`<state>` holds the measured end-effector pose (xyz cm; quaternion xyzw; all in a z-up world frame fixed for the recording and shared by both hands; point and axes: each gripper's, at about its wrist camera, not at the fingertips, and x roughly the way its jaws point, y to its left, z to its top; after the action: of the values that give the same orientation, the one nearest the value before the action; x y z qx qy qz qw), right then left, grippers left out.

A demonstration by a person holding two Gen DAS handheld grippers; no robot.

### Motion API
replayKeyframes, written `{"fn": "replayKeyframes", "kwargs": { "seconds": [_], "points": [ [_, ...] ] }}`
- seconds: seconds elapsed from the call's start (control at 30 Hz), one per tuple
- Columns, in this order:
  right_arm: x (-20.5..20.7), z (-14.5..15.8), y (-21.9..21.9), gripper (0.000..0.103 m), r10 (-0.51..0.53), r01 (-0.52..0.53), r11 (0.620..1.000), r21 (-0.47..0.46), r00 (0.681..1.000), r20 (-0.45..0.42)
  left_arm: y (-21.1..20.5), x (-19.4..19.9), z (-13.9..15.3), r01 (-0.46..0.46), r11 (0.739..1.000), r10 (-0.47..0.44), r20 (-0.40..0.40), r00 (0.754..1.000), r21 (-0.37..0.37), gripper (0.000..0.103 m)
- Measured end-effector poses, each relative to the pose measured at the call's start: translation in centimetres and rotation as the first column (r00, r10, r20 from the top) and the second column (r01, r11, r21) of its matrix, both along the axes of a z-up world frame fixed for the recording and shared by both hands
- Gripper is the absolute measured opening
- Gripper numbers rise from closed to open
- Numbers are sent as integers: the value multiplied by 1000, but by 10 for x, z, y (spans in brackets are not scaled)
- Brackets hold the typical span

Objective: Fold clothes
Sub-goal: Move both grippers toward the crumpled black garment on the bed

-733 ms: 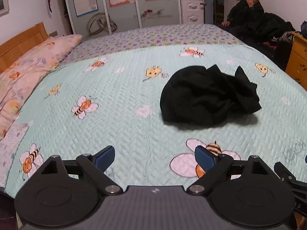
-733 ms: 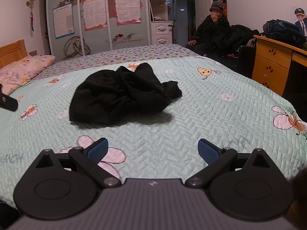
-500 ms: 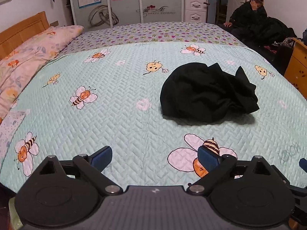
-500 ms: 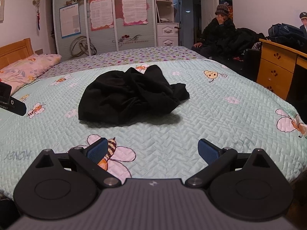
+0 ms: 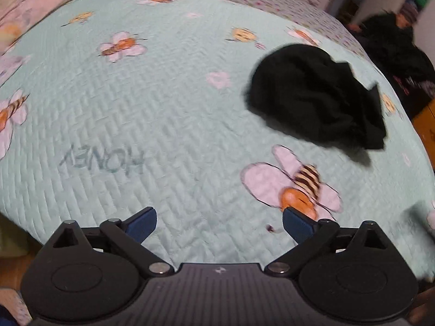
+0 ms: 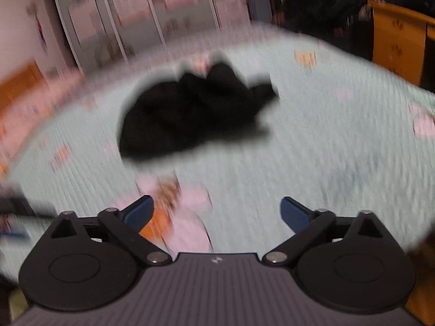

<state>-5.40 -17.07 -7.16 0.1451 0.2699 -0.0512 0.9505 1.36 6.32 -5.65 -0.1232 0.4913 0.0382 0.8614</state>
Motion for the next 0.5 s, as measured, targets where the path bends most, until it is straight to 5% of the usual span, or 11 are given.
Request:
{"fn": "replayKeyframes", "kwargs": {
  "seconds": [0.1, 0.2, 0.37, 0.43, 0.5],
  "points": [
    [18, 21, 12, 103, 89, -67, 986, -150, 986, 142, 1, 6, -18, 7, 998, -7, -11, 1000, 56, 99],
    [55, 13, 20, 101, 113, -94, 971, -218, 991, 77, 2, 16, -37, 99, 995, -98, -45, 994, 6, 98],
    [90, -2, 32, 83, 213, -164, 916, -366, 972, 98, 5, 24, -65, 104, 993, -106, -46, 993, -47, 99],
    [112, -8, 35, 66, 235, -188, 888, -420, 970, 61, 3, 25, -75, 112, 993, -113, -32, 993, -32, 101],
    [135, -9, 30, 63, 233, -197, 879, -433, 972, 31, -6, 23, -80, 142, 990, -142, 3, 990, 18, 102]
  ]
}}
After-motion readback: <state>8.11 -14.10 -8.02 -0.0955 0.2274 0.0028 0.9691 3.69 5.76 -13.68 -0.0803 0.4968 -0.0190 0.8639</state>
